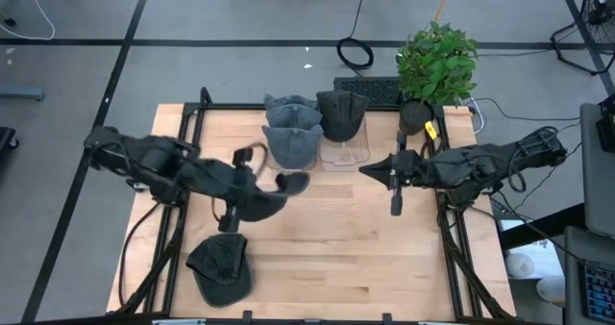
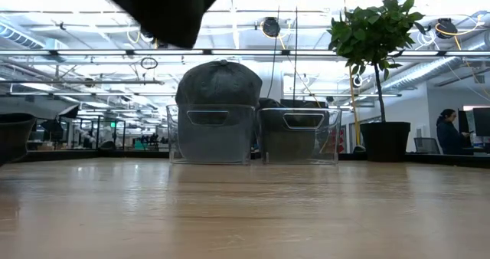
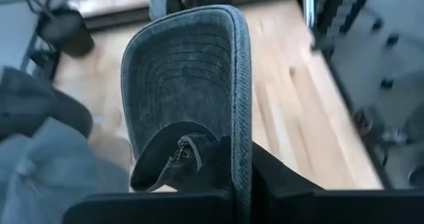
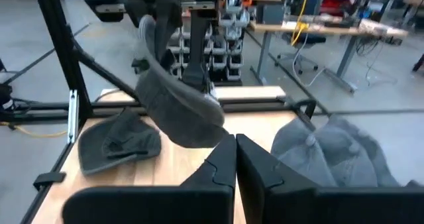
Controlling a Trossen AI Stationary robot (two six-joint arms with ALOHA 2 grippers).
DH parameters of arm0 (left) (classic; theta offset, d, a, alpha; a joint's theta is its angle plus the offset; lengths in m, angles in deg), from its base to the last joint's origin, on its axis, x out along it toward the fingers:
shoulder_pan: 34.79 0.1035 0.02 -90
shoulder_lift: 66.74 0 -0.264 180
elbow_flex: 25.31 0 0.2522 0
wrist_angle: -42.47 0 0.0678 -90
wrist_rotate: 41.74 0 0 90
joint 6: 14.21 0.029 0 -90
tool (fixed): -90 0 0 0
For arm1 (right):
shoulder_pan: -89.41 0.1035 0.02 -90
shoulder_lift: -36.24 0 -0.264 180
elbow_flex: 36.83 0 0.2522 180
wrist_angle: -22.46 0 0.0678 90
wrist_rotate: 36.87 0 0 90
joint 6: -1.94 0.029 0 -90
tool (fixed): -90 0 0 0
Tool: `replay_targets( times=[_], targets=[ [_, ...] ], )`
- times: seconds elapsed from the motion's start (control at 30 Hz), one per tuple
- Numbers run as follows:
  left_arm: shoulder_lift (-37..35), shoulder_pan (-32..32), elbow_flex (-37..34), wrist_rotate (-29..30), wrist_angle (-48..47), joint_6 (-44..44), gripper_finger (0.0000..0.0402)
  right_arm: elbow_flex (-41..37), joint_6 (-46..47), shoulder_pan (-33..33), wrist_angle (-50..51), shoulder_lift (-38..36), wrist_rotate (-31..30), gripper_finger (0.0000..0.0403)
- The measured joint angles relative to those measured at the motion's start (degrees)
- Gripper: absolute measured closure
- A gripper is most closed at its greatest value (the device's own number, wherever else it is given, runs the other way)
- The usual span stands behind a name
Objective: Pick & Place hat
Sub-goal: Put the top black cap into the right transparent bin
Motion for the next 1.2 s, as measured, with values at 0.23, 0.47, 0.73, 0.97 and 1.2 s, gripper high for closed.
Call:
replay_targets(
  times=[0.23, 0.47, 0.73, 0.97, 1.2],
  targets=[
    [-1.1, 0.5, 7.9, -0.1, 6.0, -0.7, 0.0393, 0.0, -7.9, 0.0, -9.1, -0.3, -1.1, 0.0374],
    [-5.9, 1.8, 8.6, -1.6, 10.0, 0.9, 0.0394, 0.0, -10.3, 0.0, -16.4, -0.3, 4.8, 0.0288],
    [-10.2, 4.9, 8.6, -9.1, 16.9, 9.4, 0.0394, 0.0, -14.0, -0.3, -31.4, 1.4, 7.6, 0.0233],
    [-10.3, 8.7, 8.2, -18.1, 23.2, 14.3, 0.0394, 0.0, -13.6, -4.2, -44.0, 3.2, 7.8, 0.023],
    [-10.4, 12.7, 0.0, -24.0, 39.8, 18.5, 0.0394, 0.0, -5.8, -9.9, -46.6, 3.4, 16.5, 0.0223]
  ],
)
